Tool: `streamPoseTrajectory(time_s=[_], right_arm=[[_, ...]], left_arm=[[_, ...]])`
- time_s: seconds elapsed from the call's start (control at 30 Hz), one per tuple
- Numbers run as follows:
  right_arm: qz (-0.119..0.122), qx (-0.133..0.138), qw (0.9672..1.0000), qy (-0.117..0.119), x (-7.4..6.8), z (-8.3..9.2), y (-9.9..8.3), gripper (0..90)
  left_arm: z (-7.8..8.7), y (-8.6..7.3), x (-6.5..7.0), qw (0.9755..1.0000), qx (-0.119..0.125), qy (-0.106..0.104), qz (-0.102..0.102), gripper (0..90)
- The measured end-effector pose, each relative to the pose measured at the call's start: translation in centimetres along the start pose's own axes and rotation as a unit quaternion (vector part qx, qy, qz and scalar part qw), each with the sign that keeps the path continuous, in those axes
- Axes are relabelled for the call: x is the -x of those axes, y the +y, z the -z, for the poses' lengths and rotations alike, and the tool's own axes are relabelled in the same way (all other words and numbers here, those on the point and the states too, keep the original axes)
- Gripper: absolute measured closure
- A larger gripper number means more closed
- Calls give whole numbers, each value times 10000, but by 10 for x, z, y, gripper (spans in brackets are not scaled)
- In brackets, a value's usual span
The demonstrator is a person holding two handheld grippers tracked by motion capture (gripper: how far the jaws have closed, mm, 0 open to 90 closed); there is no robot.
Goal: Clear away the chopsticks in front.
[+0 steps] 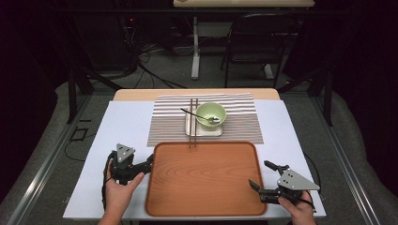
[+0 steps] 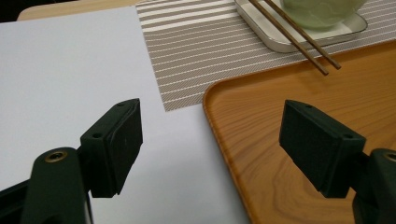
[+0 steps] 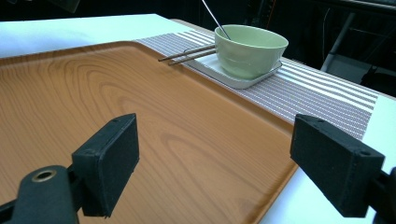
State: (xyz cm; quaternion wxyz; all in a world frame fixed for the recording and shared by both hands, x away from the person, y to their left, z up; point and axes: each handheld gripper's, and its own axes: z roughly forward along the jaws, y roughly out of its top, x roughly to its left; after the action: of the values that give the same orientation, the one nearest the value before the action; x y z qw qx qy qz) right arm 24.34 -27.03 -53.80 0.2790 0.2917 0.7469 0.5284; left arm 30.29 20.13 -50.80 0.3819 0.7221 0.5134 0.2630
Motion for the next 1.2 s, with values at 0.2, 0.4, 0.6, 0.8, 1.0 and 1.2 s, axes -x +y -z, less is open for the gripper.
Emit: streamPoseTrajectory(time_s=[0.2, 0.4, 0.6, 0.8, 1.0, 1.2], right_arm=[[8, -7, 10000, -1, 0, 0, 0, 150], [16, -9, 10000, -1, 0, 0, 0, 150], [45, -41, 10000, 5, 0, -1, 0, 150], [51, -61, 10000, 20, -1, -1, 0, 150], [43, -40, 10000, 44, -1, -1, 0, 150], [52, -25, 10000, 69, -1, -1, 0, 150]], left_arm=[[-5, 12, 6, 9999, -82, -114, -60, 218], [-13, 19, 9, 9994, -222, -247, 87, 218], [-20, 25, 8, 9988, -361, -294, 173, 222], [-31, 37, 6, 9972, -489, -432, 360, 234], [-39, 48, 4, 9960, -568, -517, 456, 243], [-48, 60, 3, 9942, -642, -617, 600, 254]])
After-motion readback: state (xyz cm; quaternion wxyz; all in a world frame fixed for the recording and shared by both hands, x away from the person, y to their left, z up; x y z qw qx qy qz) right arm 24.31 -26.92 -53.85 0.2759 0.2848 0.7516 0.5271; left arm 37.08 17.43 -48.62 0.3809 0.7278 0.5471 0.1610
